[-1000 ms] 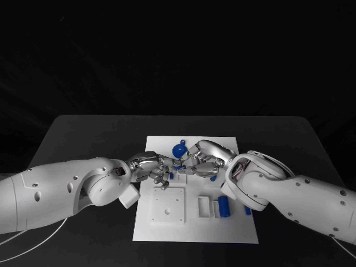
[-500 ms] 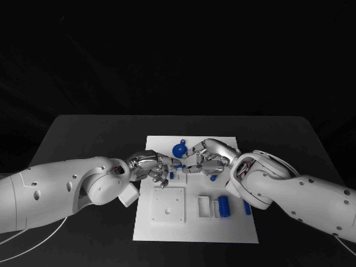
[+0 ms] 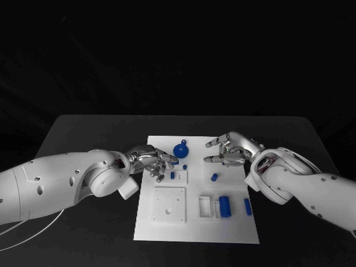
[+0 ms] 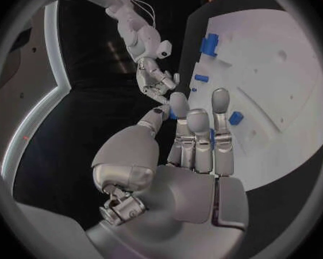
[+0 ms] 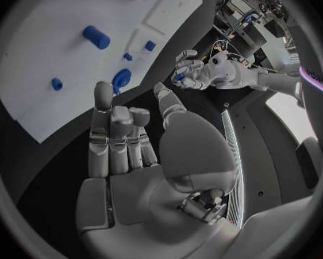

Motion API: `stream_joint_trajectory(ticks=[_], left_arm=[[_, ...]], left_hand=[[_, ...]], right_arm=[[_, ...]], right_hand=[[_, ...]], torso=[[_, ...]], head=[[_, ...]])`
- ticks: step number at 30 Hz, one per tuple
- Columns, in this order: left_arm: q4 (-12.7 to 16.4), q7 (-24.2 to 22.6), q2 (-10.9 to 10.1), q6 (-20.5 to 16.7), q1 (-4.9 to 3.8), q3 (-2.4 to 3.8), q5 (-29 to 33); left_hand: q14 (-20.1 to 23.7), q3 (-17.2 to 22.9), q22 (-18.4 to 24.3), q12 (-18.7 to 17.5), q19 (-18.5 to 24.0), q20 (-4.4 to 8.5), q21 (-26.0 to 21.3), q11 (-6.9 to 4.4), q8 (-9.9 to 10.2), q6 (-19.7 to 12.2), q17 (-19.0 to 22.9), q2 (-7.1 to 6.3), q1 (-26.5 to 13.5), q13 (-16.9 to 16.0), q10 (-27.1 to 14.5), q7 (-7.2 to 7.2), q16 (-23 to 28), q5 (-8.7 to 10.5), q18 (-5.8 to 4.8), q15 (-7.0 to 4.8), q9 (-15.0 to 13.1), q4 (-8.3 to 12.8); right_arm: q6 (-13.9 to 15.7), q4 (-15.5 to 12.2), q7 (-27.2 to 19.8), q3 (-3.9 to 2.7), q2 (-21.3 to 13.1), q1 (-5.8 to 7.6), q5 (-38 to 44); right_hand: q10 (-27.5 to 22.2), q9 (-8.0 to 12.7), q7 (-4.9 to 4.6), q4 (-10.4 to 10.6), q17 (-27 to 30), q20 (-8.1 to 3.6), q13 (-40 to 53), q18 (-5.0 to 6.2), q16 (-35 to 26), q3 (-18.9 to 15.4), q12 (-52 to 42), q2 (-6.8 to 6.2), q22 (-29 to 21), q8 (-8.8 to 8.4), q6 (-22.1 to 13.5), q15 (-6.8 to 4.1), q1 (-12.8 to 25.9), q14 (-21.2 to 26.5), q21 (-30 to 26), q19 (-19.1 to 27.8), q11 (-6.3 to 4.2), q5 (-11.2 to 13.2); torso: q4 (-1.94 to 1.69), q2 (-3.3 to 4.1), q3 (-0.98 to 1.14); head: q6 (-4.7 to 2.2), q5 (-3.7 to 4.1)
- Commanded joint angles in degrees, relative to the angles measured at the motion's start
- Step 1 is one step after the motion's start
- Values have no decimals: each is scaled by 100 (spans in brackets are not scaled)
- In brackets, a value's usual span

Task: Assemble the parts on the task board

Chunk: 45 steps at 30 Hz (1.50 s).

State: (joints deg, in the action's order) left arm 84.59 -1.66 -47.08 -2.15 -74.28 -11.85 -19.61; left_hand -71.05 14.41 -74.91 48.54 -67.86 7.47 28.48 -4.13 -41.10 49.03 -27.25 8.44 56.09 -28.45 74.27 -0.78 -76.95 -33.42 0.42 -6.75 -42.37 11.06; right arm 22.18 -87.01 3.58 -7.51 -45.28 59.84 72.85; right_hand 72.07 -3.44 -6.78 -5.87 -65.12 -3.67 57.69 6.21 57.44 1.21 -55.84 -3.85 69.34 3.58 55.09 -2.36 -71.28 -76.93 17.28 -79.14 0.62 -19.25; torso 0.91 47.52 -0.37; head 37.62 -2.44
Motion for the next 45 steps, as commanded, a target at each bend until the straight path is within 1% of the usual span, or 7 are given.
stream_joint_trajectory(ticks=[1, 7, 12, 18, 23, 33, 45], left_arm=[[-27, 762, 42, -394, -79, 3, -925], [-66, 1956, 134, -593, -280, -4, -1724], [-61, 2884, 282, -560, -394, -30, -2575], [-11, 3520, 399, -503, -430, -41, -3424], [-16, 3755, 462, -488, -436, -51, -3744], [-14, 3855, 612, -603, -432, -174, -4028], [0, 3837, 709, -661, -404, -192, -4063]], left_hand=[[-70, 0, -118, 1, -36, 30, 43, -21, 20, 82, 7, 190, 256, 8, 60, 111, -32, 9, 32, -9, 22, -6], [-144, -5, -114, -35, -85, 55, 69, -43, 60, 149, 26, 158, 295, 34, 149, 126, -2, -5, 27, -28, 46, 8], [-222, -2, -112, -84, -139, 77, 70, -61, 76, 211, 21, 139, 280, 52, 240, 145, 19, -69, 24, -50, 50, 39], [-275, 29, -114, -115, -172, 92, 79, -73, 59, 249, 10, 118, 253, 54, 303, 160, 35, -184, 24, -64, 16, 92], [-309, 53, -114, -155, -192, 104, 85, -80, 87, 283, -26, 126, 197, 39, 352, 169, 53, -218, 20, -74, -15, 155], [-352, 51, -115, -169, -217, 110, 102, -87, 98, 301, -70, 131, 172, 21, 386, 175, 63, -252, 24, -82, -45, 181], [-385, 47, -115, -178, -230, 112, 108, -91, 115, 319, -122, 132, 163, 13, 414, 181, 63, -251, 26, -85, -50, 189]], right_arm=[[201, 76, -120, -82, -42, 8, -280], [278, 286, -225, -286, -85, 77, -573], [358, 510, -321, -345, -80, 174, -759], [411, 658, -366, -364, -62, 219, -834], [422, 694, -370, -367, -45, 232, -847], [409, 707, -361, -369, -13, 240, -852], [382, 702, -349, -370, 3, 241, -849]], right_hand=[[15, -10, 3, 4, -14, 4, 14, 30, 32, 39, -30, 6, 9, -5, 67, -31, -46, -6, -17, -42, -6, -39], [32, -15, 13, -11, -23, -4, 28, 27, 52, 68, -55, 10, 37, 0, 199, -39, -17, -17, -19, -53, -15, -116], [30, -16, 15, -33, -22, -7, 24, 24, 52, 77, -53, 16, 52, -1, 240, -41, -8, -14, -25, -54, -18, -180], [21, -16, 15, -58, -17, -8, 12, 22, 46, 81, -41, 19, 63, -1, 246, -42, -2, -10, -36, -51, -19, -220], [24, -17, 17, -65, -16, -8, 14, 22, 44, 86, -44, 27, 67, 0, 257, -42, -1, -9, -39, -52, -20, -234], [26, -17, 19, -95, -26, -11, 18, 21, 62, 103, -51, 30, 96, -1, 270, -45, 30, -17, -58, -64, -23, -299], [29, -17, 20, -112, -25, -12, 21, 20, 61, 113, -56, 34, 115, 0, 276, -46, 36, -16, -69, -69, -24, -324]], torso=[[-12, 1, 7], [-8, -2, 2], [-6, -2, -5], [-9, 5, -10], [-15, 5, -9], [-5, 10, -15], [-7, 4, -5]], head=[[24, -1], [54, -1], [86, -5], [132, -10], [168, -14], [197, -42], [228, -21]])
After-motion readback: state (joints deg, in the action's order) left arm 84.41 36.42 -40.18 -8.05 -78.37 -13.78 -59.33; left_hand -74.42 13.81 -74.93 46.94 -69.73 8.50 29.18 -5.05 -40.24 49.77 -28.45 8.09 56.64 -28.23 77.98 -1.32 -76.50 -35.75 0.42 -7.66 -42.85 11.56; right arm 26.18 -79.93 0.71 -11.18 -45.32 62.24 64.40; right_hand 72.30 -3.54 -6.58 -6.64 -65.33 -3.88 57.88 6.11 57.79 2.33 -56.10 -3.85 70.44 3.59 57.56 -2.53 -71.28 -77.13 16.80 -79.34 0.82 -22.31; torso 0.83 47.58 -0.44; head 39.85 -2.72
